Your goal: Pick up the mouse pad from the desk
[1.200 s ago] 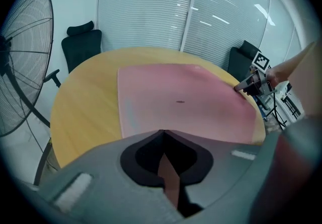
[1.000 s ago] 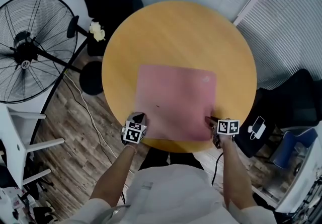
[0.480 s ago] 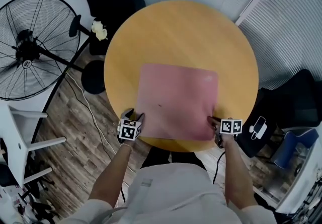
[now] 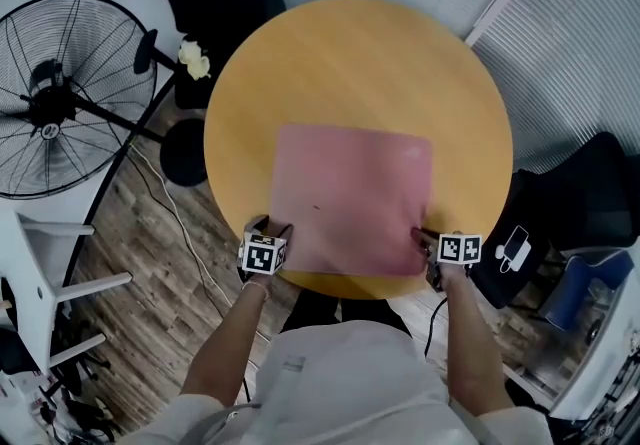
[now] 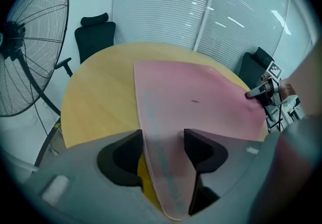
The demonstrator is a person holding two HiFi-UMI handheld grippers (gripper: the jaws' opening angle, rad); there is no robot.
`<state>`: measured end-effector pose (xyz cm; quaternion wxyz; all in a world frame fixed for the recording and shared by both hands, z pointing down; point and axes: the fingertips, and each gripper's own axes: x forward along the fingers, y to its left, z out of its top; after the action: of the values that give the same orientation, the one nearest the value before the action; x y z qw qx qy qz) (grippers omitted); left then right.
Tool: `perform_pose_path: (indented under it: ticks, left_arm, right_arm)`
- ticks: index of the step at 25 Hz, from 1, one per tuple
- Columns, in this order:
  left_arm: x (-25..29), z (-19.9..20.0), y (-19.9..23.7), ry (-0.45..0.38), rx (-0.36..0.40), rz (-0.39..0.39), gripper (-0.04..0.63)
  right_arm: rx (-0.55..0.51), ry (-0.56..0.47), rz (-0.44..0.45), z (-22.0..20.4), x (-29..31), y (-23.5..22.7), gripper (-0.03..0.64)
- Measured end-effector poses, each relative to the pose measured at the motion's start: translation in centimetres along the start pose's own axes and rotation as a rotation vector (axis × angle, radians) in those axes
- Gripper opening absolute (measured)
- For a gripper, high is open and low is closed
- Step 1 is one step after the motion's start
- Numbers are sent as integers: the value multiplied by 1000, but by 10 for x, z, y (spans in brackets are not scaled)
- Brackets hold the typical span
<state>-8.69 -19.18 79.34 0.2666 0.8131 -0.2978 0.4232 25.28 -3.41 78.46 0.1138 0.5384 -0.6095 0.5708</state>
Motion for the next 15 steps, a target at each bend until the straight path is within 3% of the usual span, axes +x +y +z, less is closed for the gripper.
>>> perform_pose_path:
  ticks: [5,7,15]
  left_arm:
    - [-1,1,1,-13,-10,5,218]
    - [1,1,-4,-14,-9,-6,169]
    - [-1,5,-12,-30,6,-69,82]
  right_arm:
    - [2,-4,5,-1,-1,2,52]
    - [3,-7,8,-1,-1,2,52]
    - [2,-18,24,2,-4,5,49]
